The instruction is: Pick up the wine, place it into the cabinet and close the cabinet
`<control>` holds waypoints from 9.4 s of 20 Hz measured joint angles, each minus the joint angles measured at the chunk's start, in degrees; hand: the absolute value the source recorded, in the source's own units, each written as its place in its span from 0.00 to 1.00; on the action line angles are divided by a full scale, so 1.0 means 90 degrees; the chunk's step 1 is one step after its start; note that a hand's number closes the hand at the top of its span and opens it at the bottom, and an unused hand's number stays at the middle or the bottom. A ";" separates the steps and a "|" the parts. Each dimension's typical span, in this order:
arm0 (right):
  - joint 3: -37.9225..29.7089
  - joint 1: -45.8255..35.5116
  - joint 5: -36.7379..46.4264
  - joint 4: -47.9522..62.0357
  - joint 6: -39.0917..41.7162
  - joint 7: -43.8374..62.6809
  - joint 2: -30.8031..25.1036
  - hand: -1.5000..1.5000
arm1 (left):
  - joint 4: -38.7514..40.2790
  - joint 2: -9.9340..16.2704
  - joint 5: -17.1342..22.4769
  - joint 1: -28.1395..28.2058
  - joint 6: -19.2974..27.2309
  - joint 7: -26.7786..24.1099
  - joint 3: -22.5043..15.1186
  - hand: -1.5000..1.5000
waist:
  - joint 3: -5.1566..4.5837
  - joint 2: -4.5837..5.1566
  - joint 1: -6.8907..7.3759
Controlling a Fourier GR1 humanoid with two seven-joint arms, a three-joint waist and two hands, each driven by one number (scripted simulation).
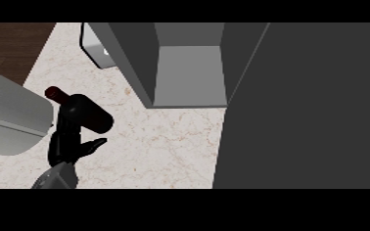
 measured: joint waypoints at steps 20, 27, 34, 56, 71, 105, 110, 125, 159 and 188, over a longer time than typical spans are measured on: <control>0.0119 0.0209 0.0062 -0.0048 0.0067 0.0007 0.0018 0.00 | 0.1109 -0.0028 0.0018 -0.0933 0.0232 -0.0767 0.0123 1.00 | -0.0001 0.0012 -0.0039; 0.0125 0.0187 0.0055 -0.0034 0.0094 0.0045 0.0037 0.00 | 0.1263 -0.0050 0.0136 -0.1158 0.0070 -0.0643 0.0187 1.00 | -0.0003 0.0020 -0.0053; 0.0013 0.0188 0.0036 0.0039 0.0199 -0.0069 0.0030 0.00 | 0.1205 -0.0126 0.0173 -0.1316 -0.0129 -0.0483 0.0113 1.00 | -0.0001 0.0019 -0.0038; -0.0433 0.0249 -0.0155 0.0060 0.0315 -0.0048 -0.0066 0.00 | -0.2554 -0.1231 0.0406 0.0686 -0.0413 0.1124 -0.1478 1.00 | 0.0020 -0.0062 0.0149; -0.0435 0.0279 -0.0247 0.0131 0.0408 -0.0110 -0.0043 0.00 | -0.5342 -0.1371 0.1894 0.1691 0.2367 0.2164 -0.4490 1.00 | 0.0012 -0.0032 0.0078; -0.0601 0.0176 -0.0545 0.0446 0.0547 -0.0342 -0.0008 0.00 | -0.1700 -0.1375 0.5084 -0.1764 0.3562 0.0419 -0.5818 1.00 | 0.0008 -0.0003 -0.0024; -0.0608 0.0335 -0.0582 0.0417 0.0623 -0.0491 -0.0011 0.00 | -0.1235 -0.1382 0.5165 -0.2194 0.3453 0.0433 -0.5530 1.00 | 0.0011 -0.0009 -0.0019; -0.0433 0.0557 -0.0511 0.0569 0.0742 -0.0909 0.0077 0.00 | 0.0548 -0.1378 0.5415 -0.3965 0.3322 0.0842 -0.5097 1.00 | 0.0002 0.0065 -0.0187; -0.0188 -0.0047 -0.0623 0.1087 0.0790 -0.1065 0.0154 0.00 | 0.0009 -0.1373 0.6973 -0.3865 0.4100 0.0624 -0.6195 0.00 | -0.0001 0.0180 -0.0798; -0.0218 0.0135 -0.0680 0.1172 0.0896 -0.1197 0.0107 0.00 | 0.0117 -0.1375 0.7559 -0.4361 0.5003 -0.0119 -0.7510 0.00 | 0.0006 0.0157 -0.0657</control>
